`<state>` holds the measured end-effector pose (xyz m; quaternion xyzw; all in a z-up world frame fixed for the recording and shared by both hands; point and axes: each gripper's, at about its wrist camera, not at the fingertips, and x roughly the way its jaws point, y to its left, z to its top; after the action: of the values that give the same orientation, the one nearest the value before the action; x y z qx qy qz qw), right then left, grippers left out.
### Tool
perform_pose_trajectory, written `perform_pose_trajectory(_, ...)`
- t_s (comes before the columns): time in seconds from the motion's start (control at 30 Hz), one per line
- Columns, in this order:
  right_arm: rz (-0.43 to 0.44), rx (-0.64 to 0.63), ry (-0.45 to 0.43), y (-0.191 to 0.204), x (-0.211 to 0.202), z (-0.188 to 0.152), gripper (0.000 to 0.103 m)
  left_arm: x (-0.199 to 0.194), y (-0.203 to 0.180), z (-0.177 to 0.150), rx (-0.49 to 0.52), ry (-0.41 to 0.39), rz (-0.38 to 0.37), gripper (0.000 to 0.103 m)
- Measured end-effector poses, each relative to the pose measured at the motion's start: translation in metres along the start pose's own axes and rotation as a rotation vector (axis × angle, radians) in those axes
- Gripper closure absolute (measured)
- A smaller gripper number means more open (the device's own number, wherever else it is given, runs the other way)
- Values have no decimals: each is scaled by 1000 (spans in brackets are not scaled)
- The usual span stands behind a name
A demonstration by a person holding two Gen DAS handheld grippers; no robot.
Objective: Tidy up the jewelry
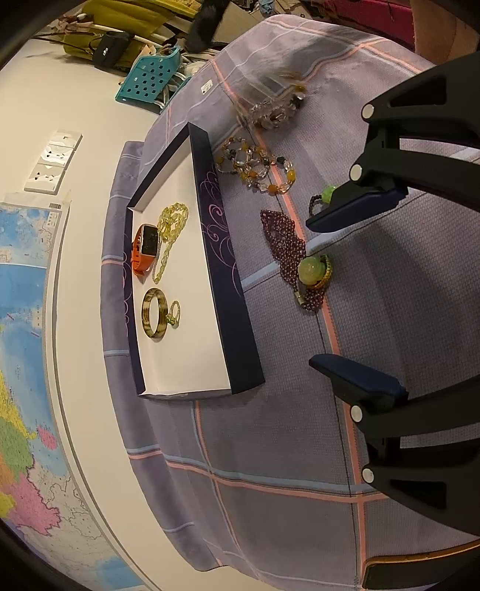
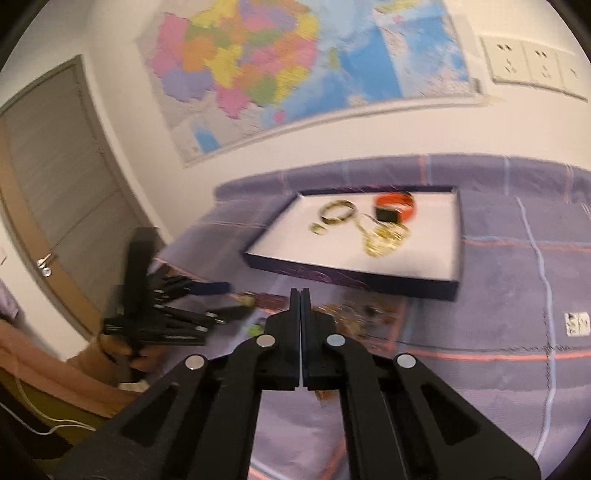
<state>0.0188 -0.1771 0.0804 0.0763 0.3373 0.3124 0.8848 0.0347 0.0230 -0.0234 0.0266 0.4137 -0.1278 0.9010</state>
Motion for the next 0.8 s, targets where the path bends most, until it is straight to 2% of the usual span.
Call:
perform_pose_trajectory(0.07, 19, -24, 1, 8, -2, 2, 102, 0, 0, 0, -1, -1, -1, 37)
perform_pose_trajectory(0.13, -19, -32, 14, 8, 1, 1, 101, -1, 1, 0, -3, -5, -2, 37)
perform_pose_trajectory(0.23, -125, -1, 89, -11, 18, -12, 88, -2, 2, -1, -9, -7, -6, 37)
perform_pose_trajectory(0.3, -180, 42, 153, -28, 32, -24, 76, -2, 3, -1, -12, -6, -9, 37)
perform_pose_trajectory(0.37, -205, 61, 200, -38, 43, -33, 75, -2, 2, -1, -12, -5, -10, 37)
perform_pose_trajectory(0.43, -235, 72, 228, -45, 52, -40, 65, -1, 2, -1, -10, -5, -9, 37)
perform_pose_trajectory(0.5, -230, 67, 221, -45, 56, -42, 63, -2, 1, -1, -7, -5, -9, 37)
perform_pose_trajectory(0.63, -258, 26, 225, -43, 63, -42, 64, -3, 0, -2, 2, -5, -8, 37)
perform_pose_trajectory(0.7, -301, -25, 230, -38, 68, -42, 80, -3, -1, -2, 7, -5, -7, 37)
perform_pose_trajectory(0.8, -295, -26, 227, -39, 66, -42, 81, -4, -3, -2, 16, -7, -11, 37)
